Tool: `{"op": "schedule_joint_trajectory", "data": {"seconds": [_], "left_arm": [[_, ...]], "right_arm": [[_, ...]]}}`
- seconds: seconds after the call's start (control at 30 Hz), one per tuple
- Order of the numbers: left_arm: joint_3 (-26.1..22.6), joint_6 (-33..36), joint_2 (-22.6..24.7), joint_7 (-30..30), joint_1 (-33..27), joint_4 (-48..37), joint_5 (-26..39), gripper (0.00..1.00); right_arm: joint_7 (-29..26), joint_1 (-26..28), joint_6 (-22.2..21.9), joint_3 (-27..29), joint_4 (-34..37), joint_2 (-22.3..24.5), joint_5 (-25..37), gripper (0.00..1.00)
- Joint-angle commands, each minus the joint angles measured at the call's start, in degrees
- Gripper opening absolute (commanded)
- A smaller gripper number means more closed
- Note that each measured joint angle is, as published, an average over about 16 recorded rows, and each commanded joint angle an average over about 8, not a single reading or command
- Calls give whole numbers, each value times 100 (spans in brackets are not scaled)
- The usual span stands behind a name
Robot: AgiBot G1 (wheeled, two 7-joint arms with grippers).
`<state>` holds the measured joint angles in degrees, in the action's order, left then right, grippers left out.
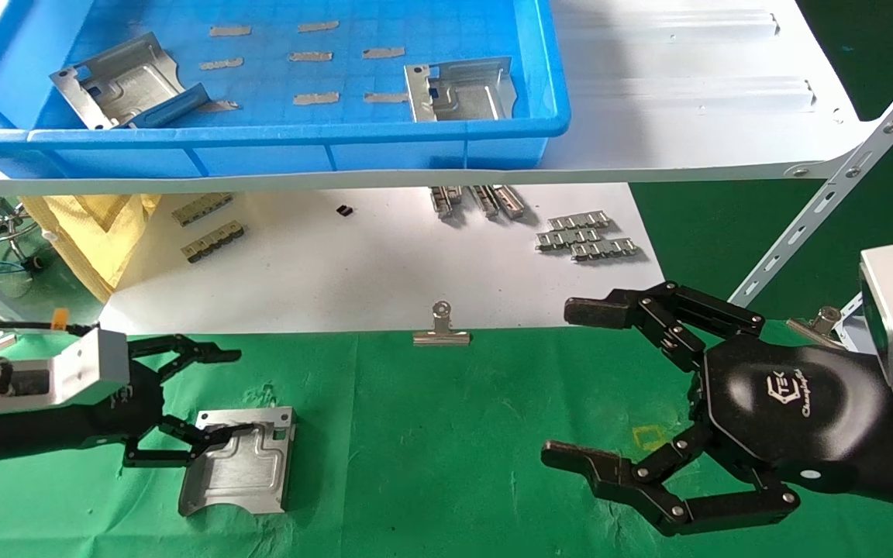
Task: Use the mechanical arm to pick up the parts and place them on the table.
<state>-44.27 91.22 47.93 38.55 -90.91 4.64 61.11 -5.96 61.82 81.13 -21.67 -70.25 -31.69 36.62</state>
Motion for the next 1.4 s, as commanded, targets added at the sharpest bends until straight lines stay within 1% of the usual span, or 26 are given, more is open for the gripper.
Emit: {"op": "schedule_joint_trajectory", "data": {"seconds": [0.03, 0.23, 0.37, 1.4], "left_arm": [[2, 2, -2, -29, 55, 18, -22, 100], [16, -6, -9, -35, 33, 54, -23, 100], [106, -23, -50, -188, 123, 270, -82, 100], [1546, -303, -707, -2700, 1612, 3778, -1058, 100]], "right_arm": [[0, -1, -1, 0, 1, 0, 0, 100], [0, 0, 0, 0, 0, 0, 0, 100], [0, -1, -1, 0, 1, 0, -1, 100], [0, -1, -1, 0, 1, 0, -1, 100]]}}
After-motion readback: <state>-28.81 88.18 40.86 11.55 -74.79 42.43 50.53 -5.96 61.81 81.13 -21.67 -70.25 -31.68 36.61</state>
